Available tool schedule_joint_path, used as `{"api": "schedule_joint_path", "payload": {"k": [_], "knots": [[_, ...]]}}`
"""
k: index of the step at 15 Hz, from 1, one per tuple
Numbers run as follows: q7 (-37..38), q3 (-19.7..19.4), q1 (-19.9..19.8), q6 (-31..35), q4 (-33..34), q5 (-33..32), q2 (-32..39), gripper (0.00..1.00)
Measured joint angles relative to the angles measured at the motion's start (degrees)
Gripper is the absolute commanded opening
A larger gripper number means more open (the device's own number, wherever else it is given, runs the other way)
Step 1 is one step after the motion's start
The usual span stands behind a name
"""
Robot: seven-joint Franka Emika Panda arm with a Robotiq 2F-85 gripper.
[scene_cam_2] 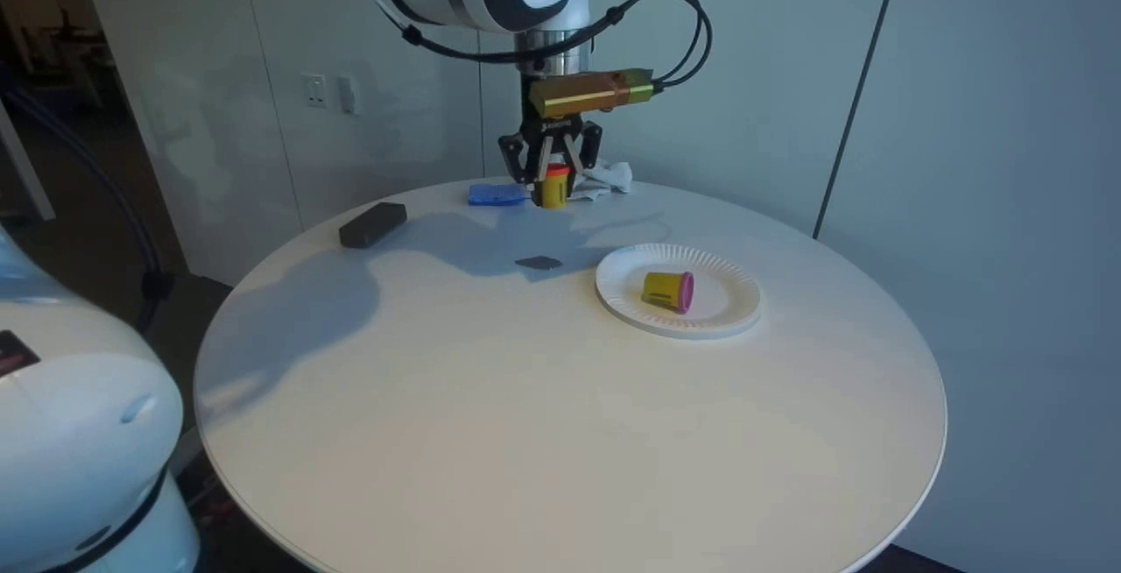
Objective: Remove the yellow containers from the white plate.
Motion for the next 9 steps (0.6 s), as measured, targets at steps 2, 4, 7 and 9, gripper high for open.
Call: {"api": "schedule_joint_path", "payload": {"k": [2, 4, 7, 9], "knots": [[-0.4, 1.1, 1.5, -1.6, -0.2, -1.1, 0.7, 0.21], [-1.1, 2.3, 2.7, -2.7, -0.3, -2.8, 1.6, 0.21], [-4.3, 3.9, 4.6, -3.3, -0.3, -3.3, 2.8, 0.21], [-7.3, 4.9, 6.1, -3.4, -0.3, -2.3, 3.3, 0.21]]}}
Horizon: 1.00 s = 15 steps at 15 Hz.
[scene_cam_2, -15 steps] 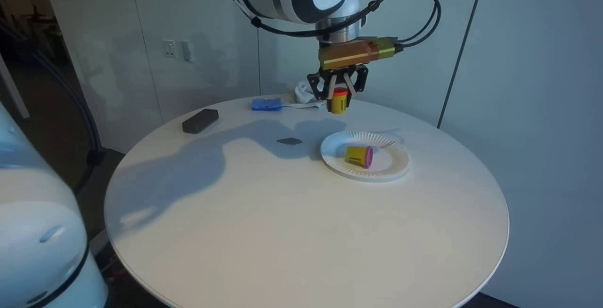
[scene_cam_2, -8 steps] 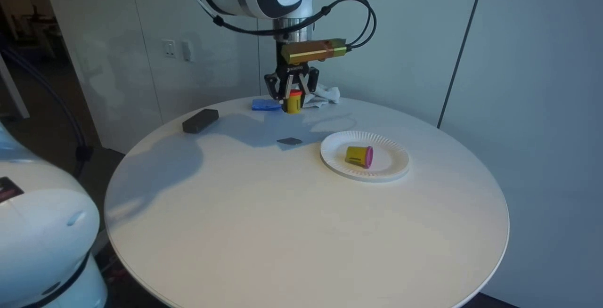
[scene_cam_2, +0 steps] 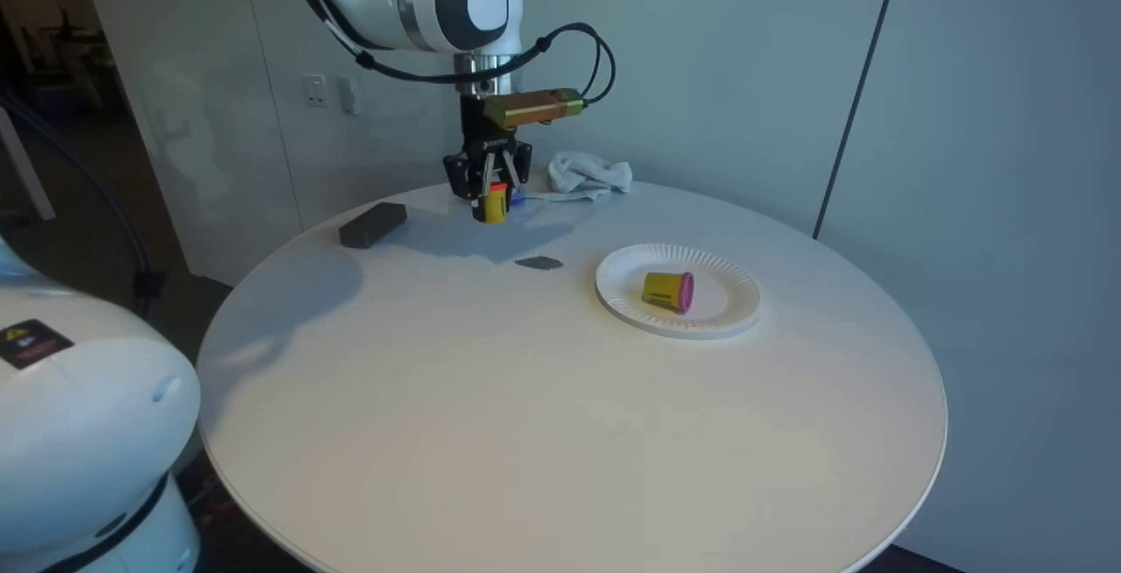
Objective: Remove the yellow containers from the white plate.
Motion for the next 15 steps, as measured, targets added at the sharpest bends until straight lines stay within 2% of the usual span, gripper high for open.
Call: {"api": "schedule_joint_path", "payload": {"k": [6, 12, 15], "knots": [[-7.0, 1.3, 1.8, 0.2, 0.2, 3.7, 2.6, 0.21], [-17.4, 1.3, 1.5, 0.5, 2.7, 14.2, 7.2, 0.21], [-20.3, 1.3, 1.2, 0.5, 4.3, 17.6, 9.3, 0.21]]}}
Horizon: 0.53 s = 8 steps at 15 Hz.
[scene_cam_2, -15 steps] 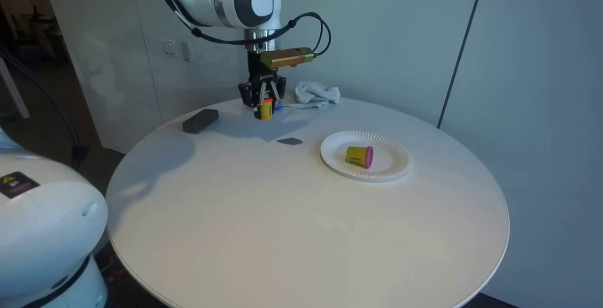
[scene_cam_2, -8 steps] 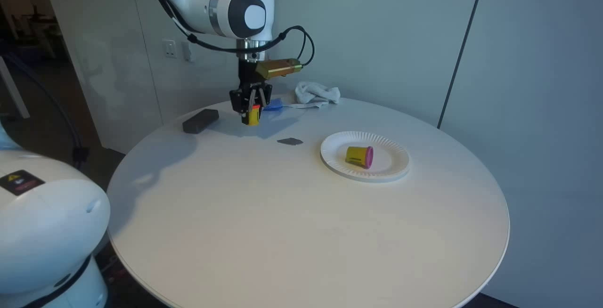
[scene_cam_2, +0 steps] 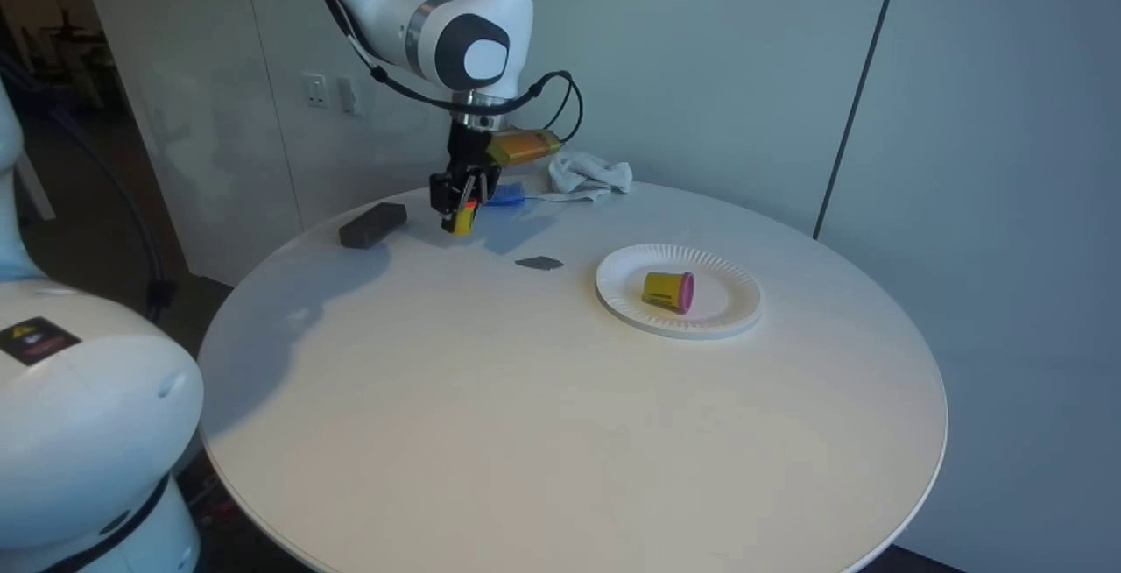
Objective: Remove the yellow containers from the white plate.
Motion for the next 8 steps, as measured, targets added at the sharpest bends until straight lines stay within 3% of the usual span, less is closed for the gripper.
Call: {"api": "schedule_joint_path", "payload": {"k": [3, 4, 5, 8], "knots": [[-0.5, 0.1, -0.3, 1.9, 1.0, 0.6, 2.1, 0.21], [-0.5, 0.2, -0.4, 3.0, 1.1, 0.6, 2.7, 0.71], [-0.5, 0.3, -0.6, 4.1, 1.1, 0.6, 3.4, 0.71], [-0.5, 0.8, -1.0, 6.5, 1.4, 0.6, 4.2, 0.94]]}}
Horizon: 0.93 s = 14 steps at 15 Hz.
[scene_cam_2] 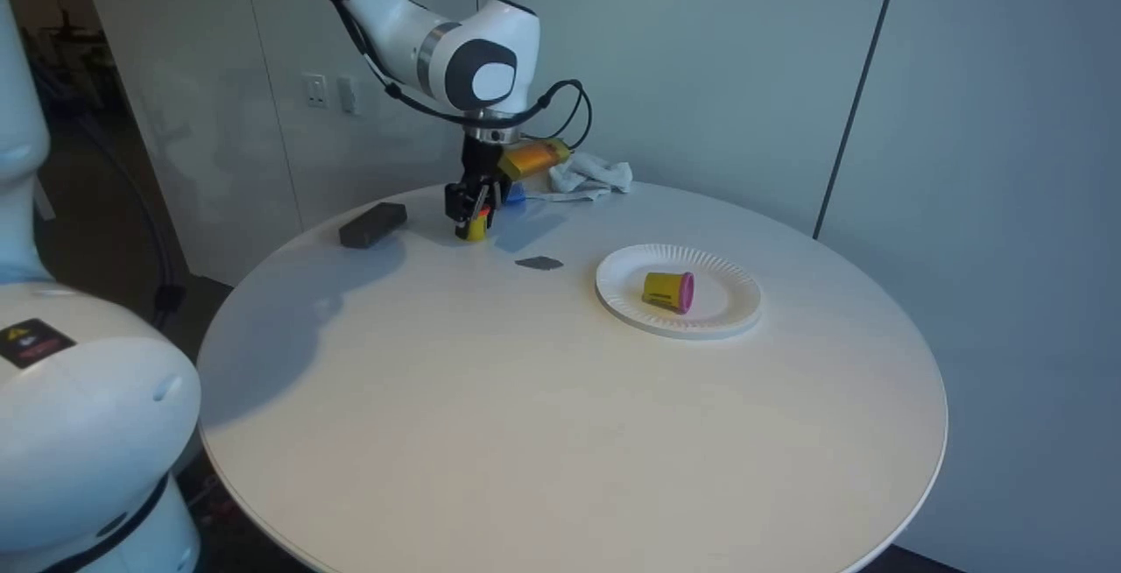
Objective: Remove the yellow containers from the white plate.
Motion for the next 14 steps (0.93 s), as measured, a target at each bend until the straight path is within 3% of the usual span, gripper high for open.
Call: {"api": "schedule_joint_path", "payload": {"k": [3, 6, 14], "knots": [[0.4, 0.4, -0.3, 1.9, -0.2, -0.7, 0.1, 1.00], [6.7, 0.3, -0.6, 5.7, -1.6, -5.2, -2.5, 1.00], [27.4, -3.8, -6.4, 5.1, -8.5, -19.5, -22.9, 1.00]]}}
